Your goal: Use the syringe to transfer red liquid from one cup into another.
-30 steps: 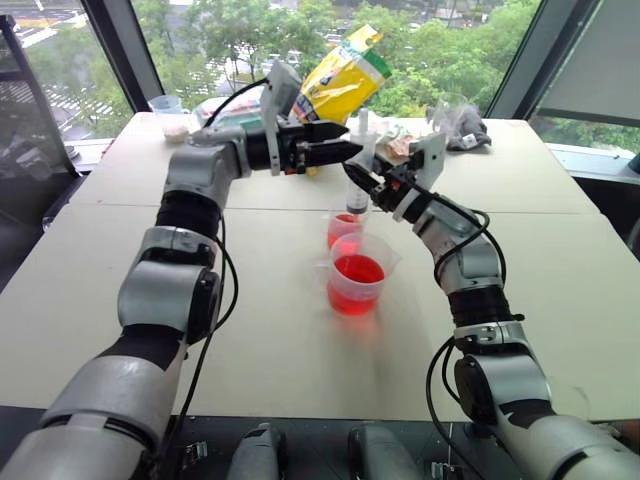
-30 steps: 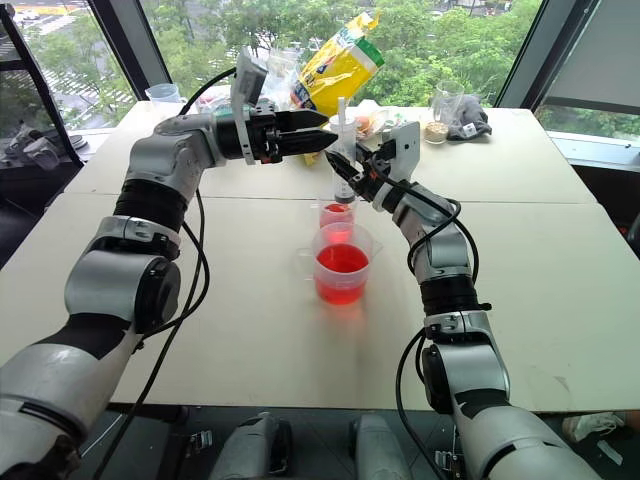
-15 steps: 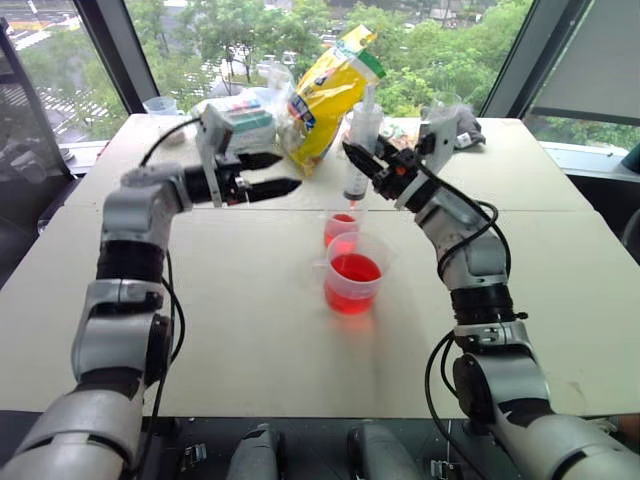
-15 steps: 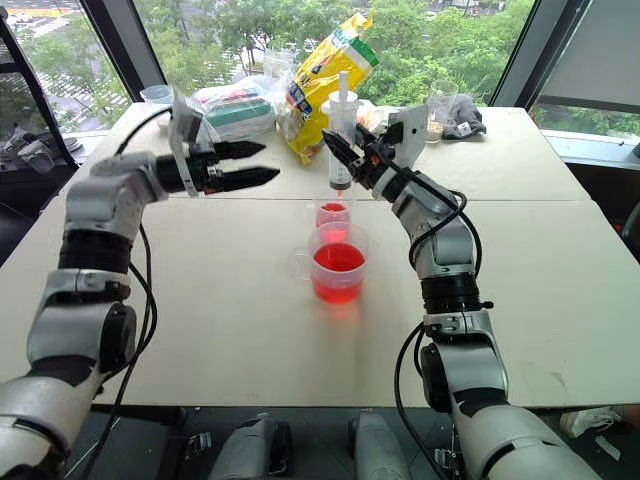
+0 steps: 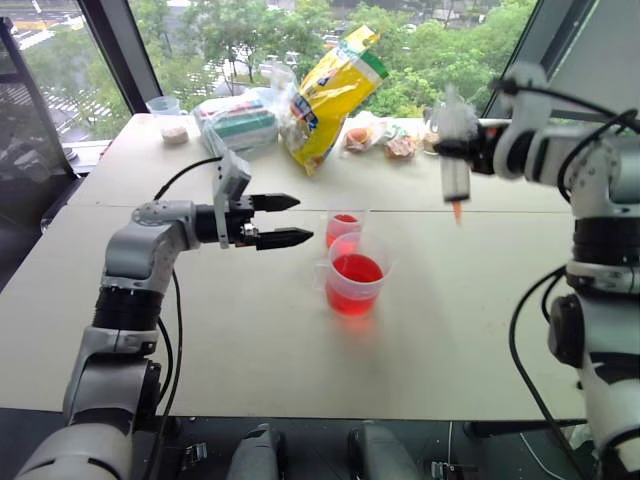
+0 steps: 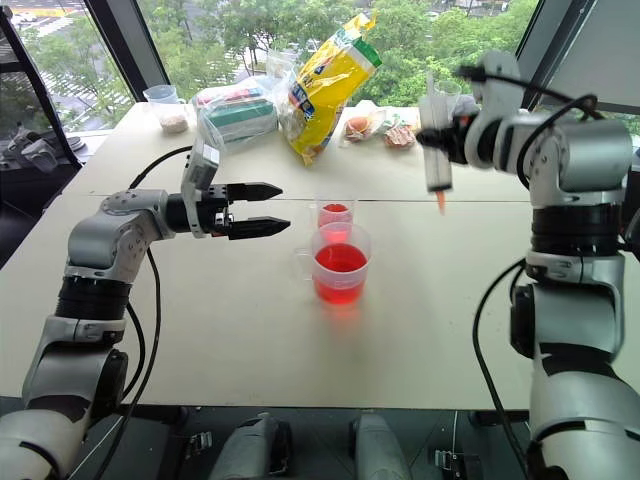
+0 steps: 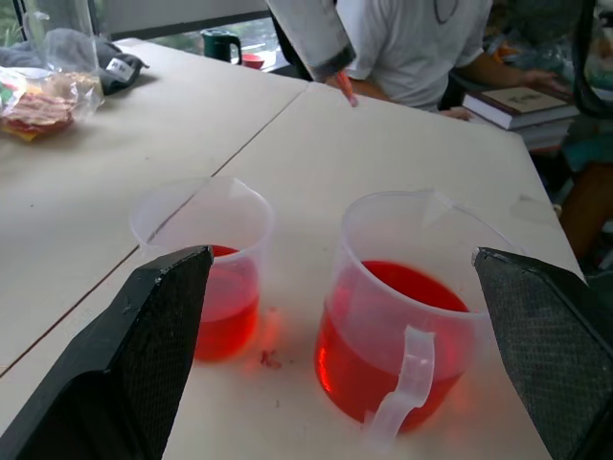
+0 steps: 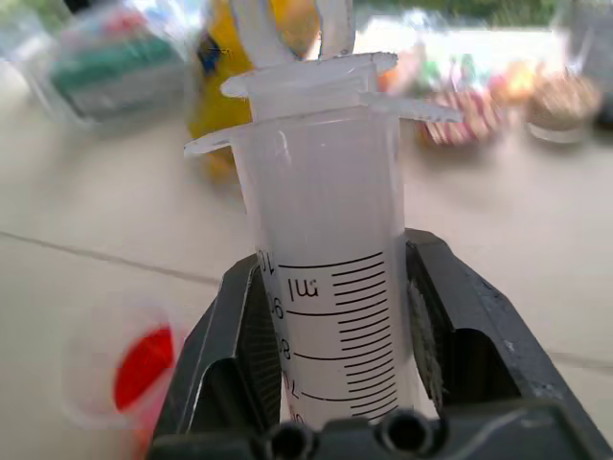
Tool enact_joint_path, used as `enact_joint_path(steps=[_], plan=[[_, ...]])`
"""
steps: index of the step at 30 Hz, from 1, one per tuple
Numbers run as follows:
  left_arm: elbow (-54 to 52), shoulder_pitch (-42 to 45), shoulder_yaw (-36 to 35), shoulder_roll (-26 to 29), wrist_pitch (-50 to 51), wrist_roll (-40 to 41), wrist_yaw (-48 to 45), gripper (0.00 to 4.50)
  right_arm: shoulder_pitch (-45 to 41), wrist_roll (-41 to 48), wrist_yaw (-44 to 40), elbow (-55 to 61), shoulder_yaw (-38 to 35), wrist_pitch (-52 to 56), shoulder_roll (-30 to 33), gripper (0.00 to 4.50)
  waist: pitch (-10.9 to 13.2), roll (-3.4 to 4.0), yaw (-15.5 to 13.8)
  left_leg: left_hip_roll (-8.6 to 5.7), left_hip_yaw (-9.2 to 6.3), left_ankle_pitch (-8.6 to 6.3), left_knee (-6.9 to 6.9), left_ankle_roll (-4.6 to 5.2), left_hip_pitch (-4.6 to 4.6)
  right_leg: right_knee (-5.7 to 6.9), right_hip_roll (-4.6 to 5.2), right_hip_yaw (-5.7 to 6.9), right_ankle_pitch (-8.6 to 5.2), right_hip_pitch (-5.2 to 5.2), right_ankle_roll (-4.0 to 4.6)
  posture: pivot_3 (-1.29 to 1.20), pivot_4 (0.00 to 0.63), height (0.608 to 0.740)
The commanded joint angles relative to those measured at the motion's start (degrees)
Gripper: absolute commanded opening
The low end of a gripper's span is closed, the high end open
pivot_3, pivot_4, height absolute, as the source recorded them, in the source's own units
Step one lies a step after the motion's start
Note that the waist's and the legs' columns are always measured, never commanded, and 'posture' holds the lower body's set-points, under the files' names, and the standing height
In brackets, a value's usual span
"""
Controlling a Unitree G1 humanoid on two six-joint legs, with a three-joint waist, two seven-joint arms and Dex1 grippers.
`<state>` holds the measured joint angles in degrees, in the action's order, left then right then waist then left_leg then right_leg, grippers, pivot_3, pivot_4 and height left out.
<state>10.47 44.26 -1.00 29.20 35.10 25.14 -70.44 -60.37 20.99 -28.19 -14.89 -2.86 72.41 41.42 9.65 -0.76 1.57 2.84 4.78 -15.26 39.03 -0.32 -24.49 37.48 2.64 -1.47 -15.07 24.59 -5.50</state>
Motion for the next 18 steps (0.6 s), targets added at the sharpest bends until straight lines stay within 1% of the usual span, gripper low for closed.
enact_joint_path(steps=[1,3,6,11,13,14,17,18], plan=[[-3.3,0.4,-1.1,0.0,2.0,3.1,1.1,4.48,4.5,-0.2,0.0,0.8,0.6,4.9,0.7,1.41,0.0,0.01,0.0,0.00,0.00,0.00,0.00,0.00,0.00,0.00,-0.01,-0.01,0.00,0.01,0.00,0.00,0.150,0.740],[-3.8,0.4,-0.9,0.1,2.6,3.8,1.3,4.48,6.3,-0.3,0.1,0.1,0.9,6.3,0.6,1.41,0.0,0.01,-0.1,0.00,-0.01,0.00,0.00,0.00,-0.01,0.01,-0.04,-0.02,0.00,0.03,0.00,0.00,0.150,0.740],[-4.1,0.4,-0.4,0.5,3.1,4.2,1.5,4.48,7.9,-2.0,0.4,-2.7,3.9,6.9,0.5,1.41,0.0,0.03,-0.1,0.00,0.03,0.00,0.00,0.00,-0.01,0.02,-0.04,-0.04,0.01,0.06,-0.01,0.00,0.150,0.740],[-4.9,0.4,-0.2,1.0,3.7,4.4,2.3,4.48,9.7,-4.1,0.1,-6.6,6.4,4.2,-0.3,1.41,0.0,0.02,-0.5,-0.01,0.02,0.00,0.01,0.00,0.00,0.01,-0.04,-0.03,0.00,0.05,-0.01,0.00,0.150,0.740],[-5.7,0.0,-0.1,1.2,4.4,4.7,2.4,4.50,9.9,-4.2,-0.4,-7.2,6.4,3.7,-0.4,2.42,0.0,0.01,-0.6,-0.01,0.01,0.00,0.01,0.00,-0.01,-0.03,-0.04,-0.02,0.01,0.03,-0.01,0.00,0.150,0.740],[-6.1,-0.3,-0.1,1.3,4.6,4.8,2.5,4.50,9.9,-4.4,-0.6,-7.3,6.5,3.2,-0.3,2.69,0.0,0.02,-0.6,-0.01,0.02,0.00,0.01,0.00,-0.01,-0.05,-0.04,-0.03,0.01,0.01,-0.01,0.00,0.150,0.740],[-7.1,-0.9,-0.2,1.2,6.5,5.9,2.9,4.50,9.7,-4.0,-1.4,-6.4,5.5,3.2,0.0,4.28,0.0,0.02,-0.7,-0.02,0.01,0.00,0.00,0.00,-0.01,-0.07,-0.03,-0.02,0.01,0.01,-0.01,0.00,0.150,0.740],[-7.4,-1.1,-0.3,1.3,7.0,6.3,3.0,4.50,9.8,-3.8,-1.8,-5.1,5.4,3.3,0.6,4.40,0.0,0.02,-0.7,-0.02,0.02,0.00,0.00,0.00,-0.02,-0.07,-0.03,-0.03,0.01,0.01,-0.01,0.00,0.150,0.740]])
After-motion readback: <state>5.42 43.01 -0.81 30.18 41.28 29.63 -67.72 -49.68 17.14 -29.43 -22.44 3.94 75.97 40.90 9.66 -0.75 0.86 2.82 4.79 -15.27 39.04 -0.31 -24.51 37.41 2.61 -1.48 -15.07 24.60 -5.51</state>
